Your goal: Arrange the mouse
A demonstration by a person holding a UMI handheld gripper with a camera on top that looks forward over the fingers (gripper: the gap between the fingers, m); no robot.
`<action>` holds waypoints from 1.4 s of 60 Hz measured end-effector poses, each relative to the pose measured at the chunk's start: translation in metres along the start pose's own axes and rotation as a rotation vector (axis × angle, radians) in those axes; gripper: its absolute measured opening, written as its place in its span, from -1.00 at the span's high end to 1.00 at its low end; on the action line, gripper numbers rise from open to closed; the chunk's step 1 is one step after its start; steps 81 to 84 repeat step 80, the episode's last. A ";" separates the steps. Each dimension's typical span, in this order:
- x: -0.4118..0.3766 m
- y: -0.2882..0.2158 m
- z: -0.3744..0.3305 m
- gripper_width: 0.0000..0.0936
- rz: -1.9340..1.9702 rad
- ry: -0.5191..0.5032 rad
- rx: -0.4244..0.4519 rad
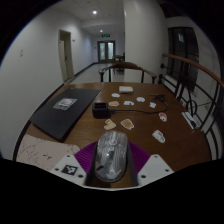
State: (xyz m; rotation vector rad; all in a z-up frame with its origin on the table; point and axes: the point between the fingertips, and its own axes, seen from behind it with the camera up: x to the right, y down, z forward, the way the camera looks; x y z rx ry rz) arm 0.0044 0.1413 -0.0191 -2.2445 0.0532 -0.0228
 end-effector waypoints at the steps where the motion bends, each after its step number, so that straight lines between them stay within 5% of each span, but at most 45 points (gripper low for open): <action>1: -0.001 -0.001 0.000 -0.09 0.003 -0.008 0.002; 11: 0.006 -0.004 -0.017 0.25 0.055 -0.043 0.008; 23: -0.058 -0.094 -0.153 0.26 0.052 -0.144 0.261; 28: -0.107 -0.108 -0.186 0.26 0.047 -0.199 0.299; 41: -0.207 0.006 -0.145 0.26 -0.053 -0.259 0.094; 53: -0.197 0.076 -0.098 0.25 -0.099 -0.168 -0.042; 63: -0.197 0.075 -0.098 -0.21 -0.173 -0.189 -0.052; 69: -0.198 0.078 -0.123 -0.83 -0.222 -0.268 -0.061; 84: -0.155 0.089 -0.188 -0.82 -0.318 -0.356 -0.006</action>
